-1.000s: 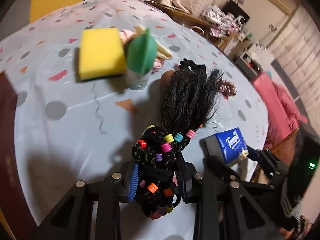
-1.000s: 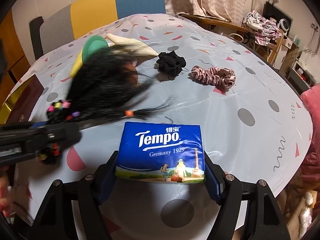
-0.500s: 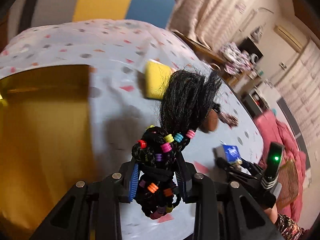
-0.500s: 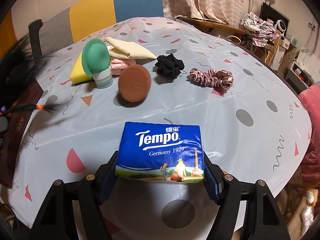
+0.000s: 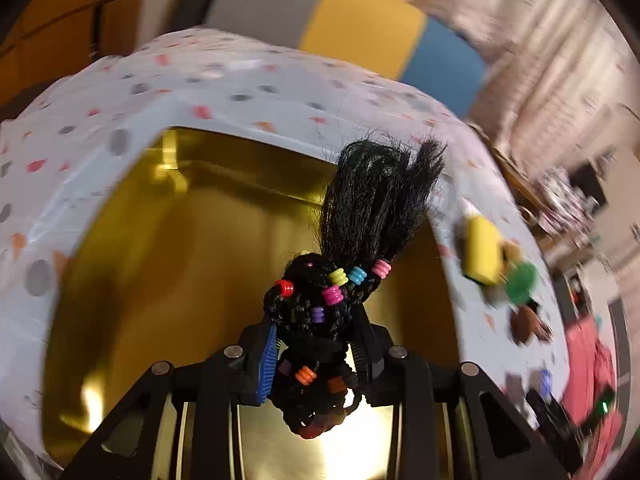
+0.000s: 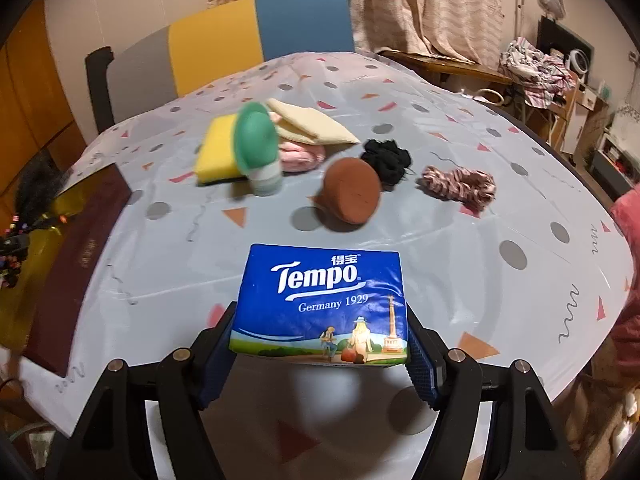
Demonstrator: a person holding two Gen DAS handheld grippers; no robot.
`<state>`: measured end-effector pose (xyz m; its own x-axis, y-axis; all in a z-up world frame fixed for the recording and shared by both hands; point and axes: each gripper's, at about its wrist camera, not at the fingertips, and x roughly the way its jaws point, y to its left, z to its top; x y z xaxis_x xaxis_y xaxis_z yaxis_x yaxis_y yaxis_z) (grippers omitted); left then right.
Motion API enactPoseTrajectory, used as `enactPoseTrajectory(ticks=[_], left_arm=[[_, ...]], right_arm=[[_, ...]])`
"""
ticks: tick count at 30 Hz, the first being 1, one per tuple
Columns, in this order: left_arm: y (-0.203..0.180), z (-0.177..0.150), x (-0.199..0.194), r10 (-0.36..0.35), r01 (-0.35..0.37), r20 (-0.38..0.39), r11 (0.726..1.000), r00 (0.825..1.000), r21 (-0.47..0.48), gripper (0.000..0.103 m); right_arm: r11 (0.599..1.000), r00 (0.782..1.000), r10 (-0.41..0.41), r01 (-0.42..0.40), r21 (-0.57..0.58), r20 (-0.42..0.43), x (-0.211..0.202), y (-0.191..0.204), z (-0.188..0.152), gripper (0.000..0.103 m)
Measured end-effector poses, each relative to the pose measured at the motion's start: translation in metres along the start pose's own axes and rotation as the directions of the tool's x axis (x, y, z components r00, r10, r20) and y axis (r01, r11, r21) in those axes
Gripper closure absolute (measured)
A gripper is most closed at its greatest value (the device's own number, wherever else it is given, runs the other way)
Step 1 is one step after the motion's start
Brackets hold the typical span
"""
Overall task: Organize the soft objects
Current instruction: 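Carry the wig with the left gripper while the right gripper carries the tissue pack to the gold tray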
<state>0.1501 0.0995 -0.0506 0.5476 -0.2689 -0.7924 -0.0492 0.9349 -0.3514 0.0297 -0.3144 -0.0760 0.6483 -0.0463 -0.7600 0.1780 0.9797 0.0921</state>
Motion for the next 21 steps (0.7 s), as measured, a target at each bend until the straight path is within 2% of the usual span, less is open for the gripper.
enactPoseTrajectory(ticks=[7,8,10,12,15,21], left_arm=[[0.055,0.029,0.011,0.149,-0.147,0.011,0.984,0.989,-0.099,0.07],[0.06,0.032,0.014,0.174,-0.172,0.005,0.979,0.985,-0.11,0.068],[0.068,0.037,0.02,0.226,-0.226,-0.016,0.967,0.974,-0.121,0.058],[0.072,0.039,0.018,0.217,-0.216,-0.004,0.968,0.976,-0.128,0.052],[0.072,0.037,0.008,0.203,-0.197,0.037,0.972,0.978,-0.124,0.03],[0.063,0.023,-0.013,0.153,-0.141,0.108,0.984,0.982,-0.109,0.029]], right_arm=[[0.998,0.998,0.055,-0.054,-0.032,0.038,-0.019,0.032,0.003,0.029],[0.998,0.997,0.061,-0.06,-0.035,0.039,-0.02,0.036,0.004,0.029],[0.996,0.996,0.076,-0.074,-0.043,0.044,-0.023,0.046,0.006,0.029],[0.995,0.995,0.089,-0.086,-0.055,0.047,-0.026,0.054,0.008,0.029],[0.992,0.993,0.106,-0.102,-0.079,0.054,-0.03,0.067,0.012,0.029],[0.978,0.984,0.165,-0.155,-0.139,0.07,-0.036,0.096,0.023,0.029]])
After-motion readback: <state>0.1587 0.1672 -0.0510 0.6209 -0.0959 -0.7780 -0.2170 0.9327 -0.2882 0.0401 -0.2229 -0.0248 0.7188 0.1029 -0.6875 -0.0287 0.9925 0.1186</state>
